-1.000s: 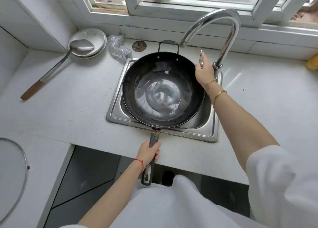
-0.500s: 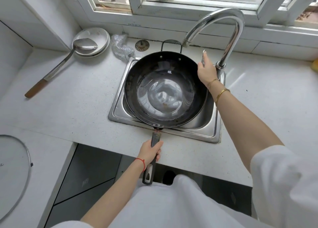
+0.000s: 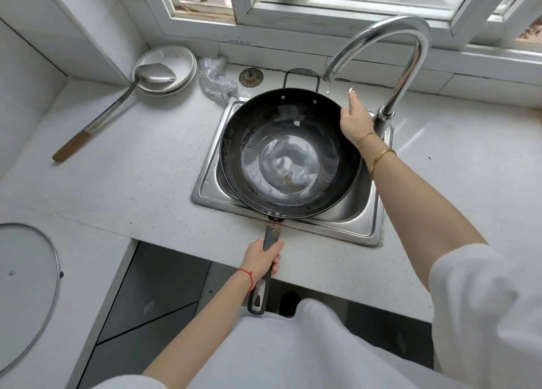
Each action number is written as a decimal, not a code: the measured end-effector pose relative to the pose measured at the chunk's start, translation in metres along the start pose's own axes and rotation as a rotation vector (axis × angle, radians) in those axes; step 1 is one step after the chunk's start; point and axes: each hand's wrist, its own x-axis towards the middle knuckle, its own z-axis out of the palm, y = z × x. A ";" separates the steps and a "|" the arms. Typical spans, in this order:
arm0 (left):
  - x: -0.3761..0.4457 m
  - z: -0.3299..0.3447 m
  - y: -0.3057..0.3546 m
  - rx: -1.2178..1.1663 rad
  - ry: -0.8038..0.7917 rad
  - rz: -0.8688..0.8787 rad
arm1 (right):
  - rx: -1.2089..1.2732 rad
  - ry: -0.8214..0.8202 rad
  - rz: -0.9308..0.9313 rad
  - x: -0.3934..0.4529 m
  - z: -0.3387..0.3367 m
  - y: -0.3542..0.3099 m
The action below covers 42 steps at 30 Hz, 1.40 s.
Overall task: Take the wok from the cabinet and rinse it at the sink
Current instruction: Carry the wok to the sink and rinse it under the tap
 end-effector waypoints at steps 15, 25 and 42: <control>0.003 -0.002 -0.002 -0.016 -0.012 -0.002 | 0.010 0.017 -0.009 0.003 0.005 0.004; 0.005 -0.003 -0.006 -0.015 -0.021 0.015 | 0.038 0.184 0.004 -0.046 0.018 0.016; 0.008 -0.024 -0.013 0.077 -0.007 0.053 | -0.049 0.079 0.164 -0.225 0.105 0.038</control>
